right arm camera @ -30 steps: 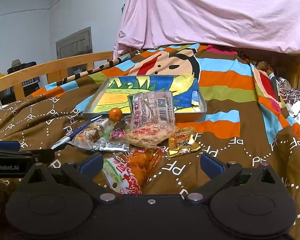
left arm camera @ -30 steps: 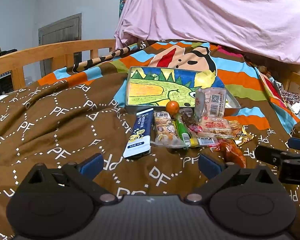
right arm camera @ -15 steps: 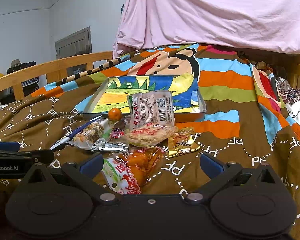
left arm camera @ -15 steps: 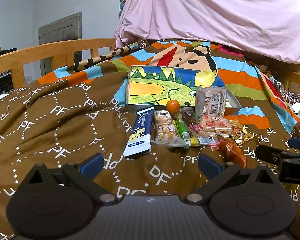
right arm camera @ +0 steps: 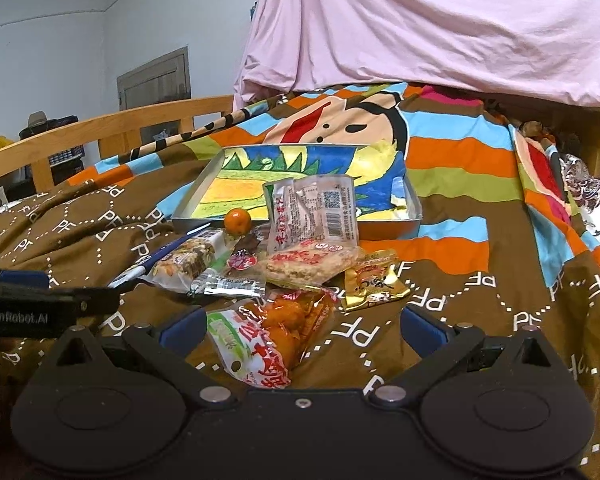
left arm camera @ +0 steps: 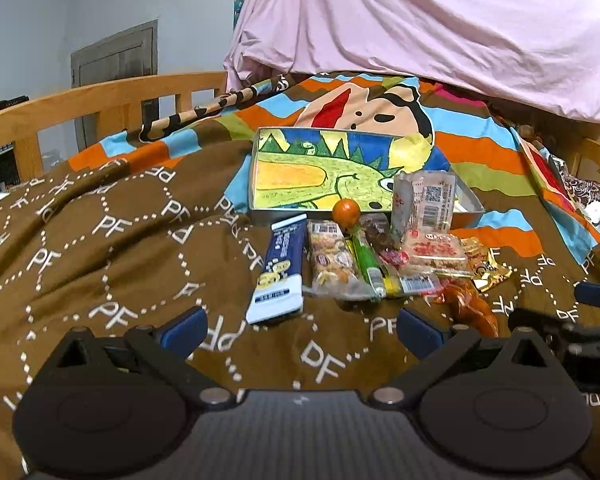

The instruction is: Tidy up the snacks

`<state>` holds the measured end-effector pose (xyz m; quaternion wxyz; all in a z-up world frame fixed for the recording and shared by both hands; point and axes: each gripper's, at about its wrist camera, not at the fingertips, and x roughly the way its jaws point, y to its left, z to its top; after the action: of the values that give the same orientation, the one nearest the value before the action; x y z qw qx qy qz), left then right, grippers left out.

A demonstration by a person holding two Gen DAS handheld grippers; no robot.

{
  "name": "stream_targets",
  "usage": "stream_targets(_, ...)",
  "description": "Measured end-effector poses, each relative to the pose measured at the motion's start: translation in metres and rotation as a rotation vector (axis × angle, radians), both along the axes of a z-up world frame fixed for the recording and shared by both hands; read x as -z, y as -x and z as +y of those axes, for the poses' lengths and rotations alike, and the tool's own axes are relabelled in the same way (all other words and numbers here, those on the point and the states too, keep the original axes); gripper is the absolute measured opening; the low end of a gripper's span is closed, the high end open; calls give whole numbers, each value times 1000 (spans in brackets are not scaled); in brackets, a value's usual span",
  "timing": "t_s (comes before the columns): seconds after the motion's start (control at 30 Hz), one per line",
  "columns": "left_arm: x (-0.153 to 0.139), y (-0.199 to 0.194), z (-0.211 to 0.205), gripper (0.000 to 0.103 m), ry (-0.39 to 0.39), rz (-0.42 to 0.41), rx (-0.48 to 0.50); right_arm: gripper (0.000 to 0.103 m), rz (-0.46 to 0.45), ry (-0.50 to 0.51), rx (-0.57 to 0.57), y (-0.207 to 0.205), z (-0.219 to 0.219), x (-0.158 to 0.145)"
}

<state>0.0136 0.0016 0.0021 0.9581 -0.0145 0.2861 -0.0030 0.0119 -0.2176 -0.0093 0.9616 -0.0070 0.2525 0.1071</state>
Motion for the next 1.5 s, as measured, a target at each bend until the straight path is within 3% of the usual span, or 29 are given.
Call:
stream_targets(0.33,-9,-28,3,103,-20,14,43,102,7,37,-47,-9,10,6)
stream_targets(0.63,-13,-53,7,103,40,41,80,102,28,130,-67,-38,33,26)
stream_targets(0.77,-16,-64,3,103,54,36,111,102,73,106,-55,-51,31,35)
stream_targets(0.93,-14,-78,-13,103,47,34,177,101,68,110,-45,-56,29,36)
stream_targets(1.1,-11,-93,-32,103,46,34,217,86,96,103,-60,-58,26,39)
stream_targets(1.2,-9,-102,-40,102,64,43,231,71,92,105,-69,-56,25,40)
stream_targets(1.27,-7,-109,-45,102,78,49,244,52,90,114,-71,-56,25,39)
stream_targets(1.33,-4,-114,-48,100,88,61,261,41,83,125,-60,-56,24,39)
stream_targets(1.5,2,-117,-54,99,47,77,319,36,78,103,-52,-59,14,36)
